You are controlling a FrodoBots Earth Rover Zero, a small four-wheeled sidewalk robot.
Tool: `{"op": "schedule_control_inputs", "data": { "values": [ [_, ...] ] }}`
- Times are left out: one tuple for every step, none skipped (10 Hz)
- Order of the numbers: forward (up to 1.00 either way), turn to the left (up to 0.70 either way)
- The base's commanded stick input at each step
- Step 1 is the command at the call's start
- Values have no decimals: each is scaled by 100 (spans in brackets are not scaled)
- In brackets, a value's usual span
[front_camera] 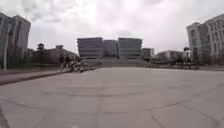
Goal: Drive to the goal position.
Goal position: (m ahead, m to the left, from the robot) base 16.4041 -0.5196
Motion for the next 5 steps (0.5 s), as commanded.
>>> {"op": "schedule_control_inputs", "data": {
  "values": [
    [70,9],
    [70,3],
    [70,0],
    [70,1],
    [70,4]
  ]
}}
